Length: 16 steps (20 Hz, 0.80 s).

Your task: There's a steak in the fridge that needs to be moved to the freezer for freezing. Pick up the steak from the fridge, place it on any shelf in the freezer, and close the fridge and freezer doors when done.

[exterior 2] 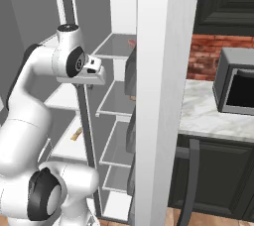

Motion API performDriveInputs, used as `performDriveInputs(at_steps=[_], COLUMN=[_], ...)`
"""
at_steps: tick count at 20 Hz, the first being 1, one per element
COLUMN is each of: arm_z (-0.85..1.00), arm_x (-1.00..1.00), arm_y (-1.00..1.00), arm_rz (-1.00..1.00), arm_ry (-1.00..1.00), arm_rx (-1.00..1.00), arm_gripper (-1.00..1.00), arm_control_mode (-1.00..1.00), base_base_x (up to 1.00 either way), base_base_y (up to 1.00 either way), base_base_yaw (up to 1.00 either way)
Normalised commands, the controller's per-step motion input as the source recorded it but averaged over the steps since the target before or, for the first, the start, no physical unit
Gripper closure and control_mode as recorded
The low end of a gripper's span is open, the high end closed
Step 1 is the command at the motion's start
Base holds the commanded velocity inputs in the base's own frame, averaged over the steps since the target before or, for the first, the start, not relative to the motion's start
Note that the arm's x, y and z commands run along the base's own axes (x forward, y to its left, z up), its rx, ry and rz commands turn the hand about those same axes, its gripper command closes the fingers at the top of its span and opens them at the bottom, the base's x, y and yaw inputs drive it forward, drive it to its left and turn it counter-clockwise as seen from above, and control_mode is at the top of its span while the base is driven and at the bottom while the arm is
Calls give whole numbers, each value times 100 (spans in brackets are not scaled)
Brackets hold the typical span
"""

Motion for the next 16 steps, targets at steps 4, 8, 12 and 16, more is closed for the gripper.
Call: performDriveInputs(at_steps=[4, 8, 12, 16], arm_z=[0, -4, -2, 9], arm_x=[-17, -37, -40, -45], arm_y=[0, 0, 0, -3], arm_rz=[0, 1, 0, 0], arm_ry=[0, 0, 1, -14], arm_rx=[0, 0, 0, 0], arm_gripper=[-100, -100, -100, -100], arm_control_mode=[-100, -100, -100, -100], base_base_x=[0, 0, 0, 0], base_base_y=[0, 0, 0, 0], base_base_yaw=[0, 0, 0, 0])
